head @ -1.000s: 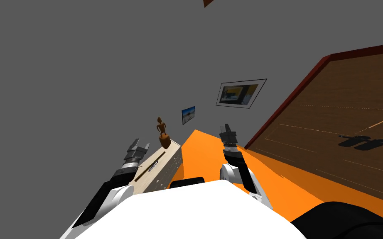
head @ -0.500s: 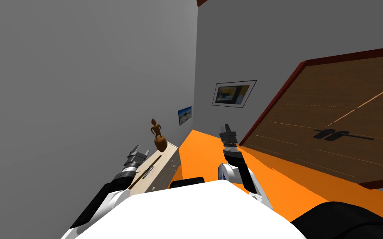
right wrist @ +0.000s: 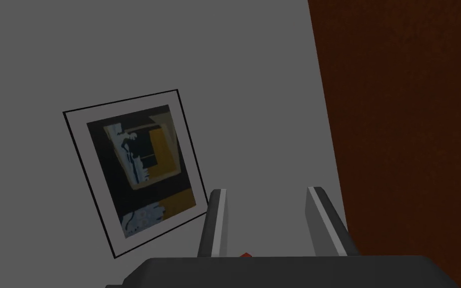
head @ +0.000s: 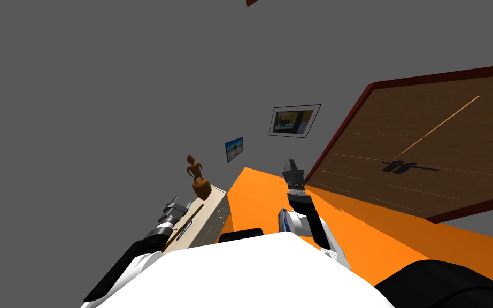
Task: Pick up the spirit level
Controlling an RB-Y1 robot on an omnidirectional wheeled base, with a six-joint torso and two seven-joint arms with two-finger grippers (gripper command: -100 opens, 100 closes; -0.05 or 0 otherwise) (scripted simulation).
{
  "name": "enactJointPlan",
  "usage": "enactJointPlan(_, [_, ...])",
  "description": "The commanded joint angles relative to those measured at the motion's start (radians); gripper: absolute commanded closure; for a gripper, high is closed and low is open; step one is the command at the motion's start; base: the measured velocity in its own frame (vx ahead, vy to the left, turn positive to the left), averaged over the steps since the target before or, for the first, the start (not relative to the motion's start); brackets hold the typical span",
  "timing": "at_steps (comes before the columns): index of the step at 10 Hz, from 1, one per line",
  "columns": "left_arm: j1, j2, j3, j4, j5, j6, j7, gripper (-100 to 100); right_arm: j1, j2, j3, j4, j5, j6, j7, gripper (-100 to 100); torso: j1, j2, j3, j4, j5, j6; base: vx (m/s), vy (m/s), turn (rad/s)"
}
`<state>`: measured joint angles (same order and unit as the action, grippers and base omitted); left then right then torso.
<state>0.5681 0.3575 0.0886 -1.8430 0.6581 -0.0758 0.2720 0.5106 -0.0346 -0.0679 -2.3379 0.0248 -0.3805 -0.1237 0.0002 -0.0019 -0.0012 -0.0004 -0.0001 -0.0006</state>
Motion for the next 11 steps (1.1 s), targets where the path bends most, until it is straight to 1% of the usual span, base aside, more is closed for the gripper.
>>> enactJointPlan(1, [0.005, 0.018, 0.0, 0.05, 0.047, 0.043, 0.033, -100, 0.0, 0.0, 0.0, 0.0, 0.0, 0.0, 0.0, 0, 0.0, 0.0, 0.0, 0.0, 0.0, 0.0, 0.041, 0.008, -0.161])
enactJointPlan(2, [0.005, 0.018, 0.0, 0.052, 0.047, 0.043, 0.033, -100, 0.0, 0.0, 0.0, 0.0, 0.0, 0.0, 0.0, 0, 0.0, 0.0, 0.0, 0.0, 0.0, 0.0, 0.033, 0.011, -0.083])
enactJointPlan(4, [0.027, 0.052, -0.005, 0.126, 0.122, 0.107, 0.086, -100, 0.0, 0.0, 0.0, 0.0, 0.0, 0.0, 0.0, 0, 0.0, 0.0, 0.0, 0.0, 0.0, 0.0, 0.047, 0.015, -0.207])
enactJointPlan(5, [0.027, 0.052, -0.005, 0.133, 0.127, 0.117, 0.086, -100, 0.0, 0.0, 0.0, 0.0, 0.0, 0.0, 0.0, 0, 0.001, -0.001, -0.001, 0.0, 0.0, 0.001, 0.043, 0.018, -0.139])
enactJointPlan(6, [0.039, 0.07, -0.008, 0.172, 0.165, 0.154, 0.112, -100, 0.0, 0.0, 0.0, 0.0, 0.0, 0.0, 0.0, 0, 0.001, -0.001, -0.001, 0.0, 0.0, 0.0, 0.039, 0.021, -0.167])
enactJointPlan(7, [0.052, 0.088, -0.012, 0.206, 0.19, 0.184, 0.137, -100, 0.0, 0.0, 0.0, 0.0, 0.0, 0.0, 0.0, 0, 0.001, -0.001, 0.0, 0.0, 0.0, 0.0, 0.056, 0.022, -0.247])
enactJointPlan(8, [0.052, 0.088, -0.012, 0.212, 0.203, 0.192, 0.137, -100, 0.0, 0.0, 0.0, 0.0, 0.0, 0.0, 0.0, 0, 0.001, -0.001, -0.001, 0.0, 0.0, 0.0, 0.044, 0.022, -0.096])
enactJointPlan(9, [0.065, 0.106, -0.016, 0.236, 0.236, 0.23, 0.162, -100, 0.0, 0.0, 0.0, 0.0, 0.0, 0.0, 0.0, 0, 0.001, -0.001, -0.001, 0.0, 0.0, 0.0, 0.037, 0.025, -0.167])
enactJointPlan(10, [0.065, 0.106, -0.016, 0.25, 0.24, 0.23, 0.162, -100, 0.0, 0.0, 0.0, 0.0, 0.0, 0.0, 0.0, 0, 0.001, -0.001, 0.0, 0.0, 0.0, 0.0, 0.026, 0.023, -0.095])
enactJointPlan(11, [0.079, 0.125, -0.022, 0.288, 0.275, 0.268, 0.186, -100, 0.0, 0.0, 0.0, 0.0, 0.0, 0.0, 0.0, 0, 0.001, 0.0, 0.0, 0.0, 0.0, 0.0, 0.03, 0.024, -0.167])
